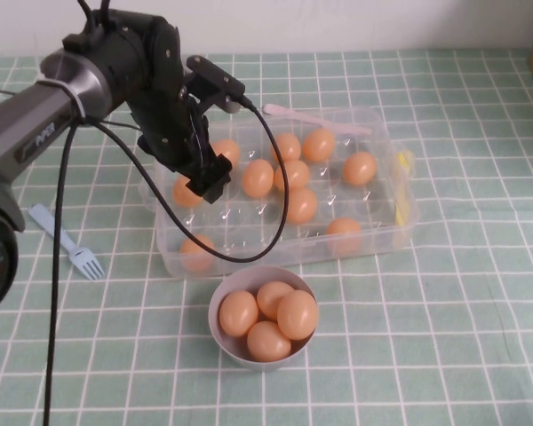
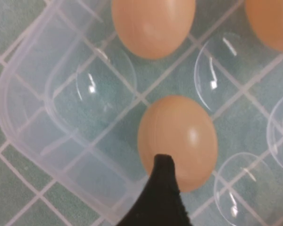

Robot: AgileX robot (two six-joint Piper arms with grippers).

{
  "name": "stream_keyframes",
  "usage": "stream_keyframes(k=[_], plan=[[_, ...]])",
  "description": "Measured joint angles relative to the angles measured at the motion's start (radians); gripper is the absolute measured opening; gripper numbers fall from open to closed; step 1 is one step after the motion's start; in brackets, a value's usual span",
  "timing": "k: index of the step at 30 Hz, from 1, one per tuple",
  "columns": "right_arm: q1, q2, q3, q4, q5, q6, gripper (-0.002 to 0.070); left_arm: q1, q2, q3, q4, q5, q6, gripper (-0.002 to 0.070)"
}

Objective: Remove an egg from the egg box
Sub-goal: Pick up the egg from the plastic box

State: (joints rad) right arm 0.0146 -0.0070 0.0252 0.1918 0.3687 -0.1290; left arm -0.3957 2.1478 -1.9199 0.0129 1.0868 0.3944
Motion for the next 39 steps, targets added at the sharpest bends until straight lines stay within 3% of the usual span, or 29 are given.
stream_keyframes(k=[27,39], plan=[[0.0,-0.002,0.0,0.0,0.0,0.0,-0.0017,0.0,0.076,0.0,0.06,-0.089,-0.002,0.0556],[0.0,-0.002,0.0,0.0,0.0,0.0,-0.0017,0.0,0.079,0.0,0.067,-0.104,-0.007,0.0442]])
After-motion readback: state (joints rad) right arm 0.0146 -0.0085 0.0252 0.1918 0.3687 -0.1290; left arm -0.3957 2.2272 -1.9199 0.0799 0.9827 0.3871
